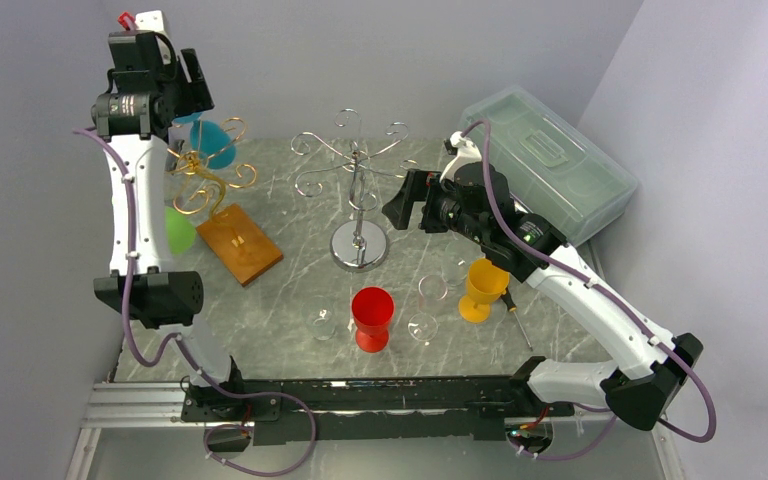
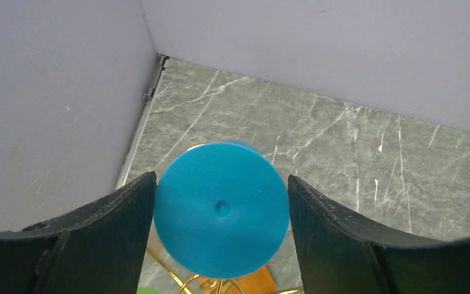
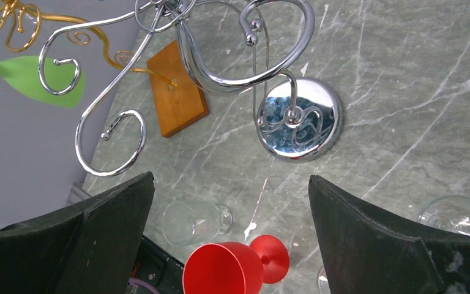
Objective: Take the wine glass off the wine glass rack
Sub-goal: Pick up the wine glass from the wine rack.
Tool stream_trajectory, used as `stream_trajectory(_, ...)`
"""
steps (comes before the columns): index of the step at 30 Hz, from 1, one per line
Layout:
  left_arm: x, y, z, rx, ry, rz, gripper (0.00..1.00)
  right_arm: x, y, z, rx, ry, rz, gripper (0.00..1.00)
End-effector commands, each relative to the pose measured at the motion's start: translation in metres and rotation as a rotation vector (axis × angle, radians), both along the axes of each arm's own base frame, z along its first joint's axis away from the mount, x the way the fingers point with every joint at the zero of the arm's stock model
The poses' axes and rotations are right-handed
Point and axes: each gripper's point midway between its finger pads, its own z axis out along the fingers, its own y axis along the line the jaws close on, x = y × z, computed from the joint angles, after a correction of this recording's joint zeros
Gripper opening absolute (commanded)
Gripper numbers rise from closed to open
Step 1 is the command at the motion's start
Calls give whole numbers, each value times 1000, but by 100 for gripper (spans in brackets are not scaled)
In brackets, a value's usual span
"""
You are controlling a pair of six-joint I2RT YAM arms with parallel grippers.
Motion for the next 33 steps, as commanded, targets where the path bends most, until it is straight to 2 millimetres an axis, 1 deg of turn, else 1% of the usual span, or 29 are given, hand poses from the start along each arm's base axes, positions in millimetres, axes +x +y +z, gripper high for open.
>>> stream_trajectory(1, -25, 3, 28, 27, -59, 35, 47, -2, 1, 20, 62, -46, 6, 100)
stream_trajectory(10, -40, 13, 18, 48, -10, 98, 46, -4, 2, 20, 70, -39, 17, 100)
stream_trajectory(16, -45, 23, 16, 71, 4, 150, 45, -4, 4, 19, 69, -35, 22, 100)
stream_trajectory(23, -39, 40, 14, 99, 2, 210, 45, -2, 4, 19, 58, -36, 21, 100)
stream_trajectory(29, -24, 50, 17, 109, -35, 237, 45, -1, 4, 20, 50, -39, 20, 100)
stream_trajectory(33, -14, 58, 23, 120, -69, 270, 45, 0, 4, 20, 42, -38, 18, 100)
